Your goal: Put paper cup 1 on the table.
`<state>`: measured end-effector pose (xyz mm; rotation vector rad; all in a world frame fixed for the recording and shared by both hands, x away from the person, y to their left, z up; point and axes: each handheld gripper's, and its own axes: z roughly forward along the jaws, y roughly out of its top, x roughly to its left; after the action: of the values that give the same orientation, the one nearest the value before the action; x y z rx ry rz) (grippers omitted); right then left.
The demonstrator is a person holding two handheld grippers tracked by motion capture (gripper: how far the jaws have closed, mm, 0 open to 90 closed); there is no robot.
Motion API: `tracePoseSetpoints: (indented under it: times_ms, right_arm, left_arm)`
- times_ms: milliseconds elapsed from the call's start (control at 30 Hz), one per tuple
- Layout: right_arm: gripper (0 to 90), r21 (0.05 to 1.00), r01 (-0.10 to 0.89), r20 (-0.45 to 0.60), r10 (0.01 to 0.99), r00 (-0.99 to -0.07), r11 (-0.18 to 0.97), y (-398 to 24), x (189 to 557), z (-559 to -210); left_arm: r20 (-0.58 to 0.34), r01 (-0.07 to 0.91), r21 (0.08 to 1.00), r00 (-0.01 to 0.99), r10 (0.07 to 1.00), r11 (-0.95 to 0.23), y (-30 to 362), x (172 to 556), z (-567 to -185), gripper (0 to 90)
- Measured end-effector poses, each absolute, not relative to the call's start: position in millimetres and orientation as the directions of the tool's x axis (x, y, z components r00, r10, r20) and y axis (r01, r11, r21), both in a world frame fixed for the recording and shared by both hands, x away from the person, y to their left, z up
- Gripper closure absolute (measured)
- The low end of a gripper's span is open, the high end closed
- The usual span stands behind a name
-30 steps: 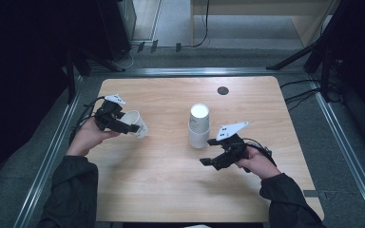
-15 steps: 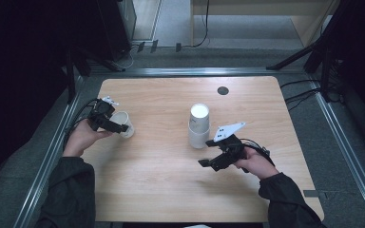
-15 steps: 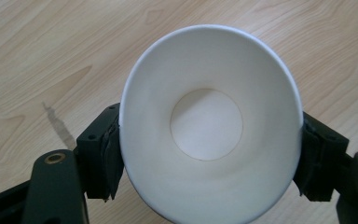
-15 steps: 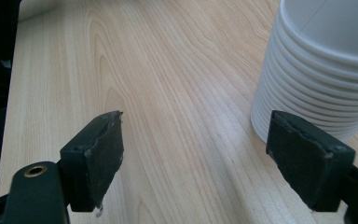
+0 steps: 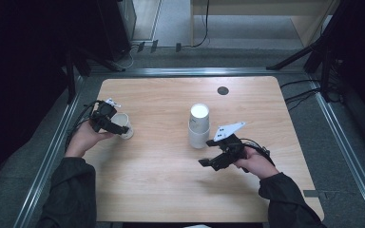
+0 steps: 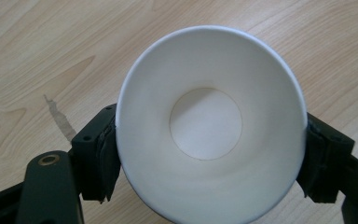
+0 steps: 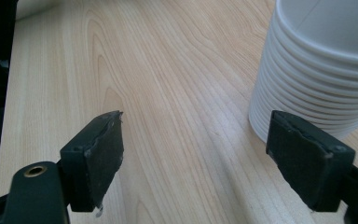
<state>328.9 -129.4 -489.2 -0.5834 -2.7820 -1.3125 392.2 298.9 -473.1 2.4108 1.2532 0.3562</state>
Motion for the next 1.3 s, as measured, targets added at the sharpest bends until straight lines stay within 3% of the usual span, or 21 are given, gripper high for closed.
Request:
tracePoseSetpoints:
  times_ms: [367,867,1300]
  right_arm:
    - [19.2,0.744,0.338,0.167,0.330,-0.929,0.576,-130,329,-489]
    - [19.3,0.747,0.338,0.161,0.337,-0.928,0.572,-132,331,-488]
    - [19.3,0.746,0.340,0.165,0.335,-0.927,0.572,-133,332,-487]
  left_arm:
    - [0.030,0.725,0.451,0.571,0.820,-0.521,299,392,-477,19.3]
    - [-0.047,0.753,0.455,0.552,0.832,-0.475,304,393,-473,6.4]
    - [-0.120,0.758,0.514,0.527,0.841,-0.402,317,382,-449,6.4]
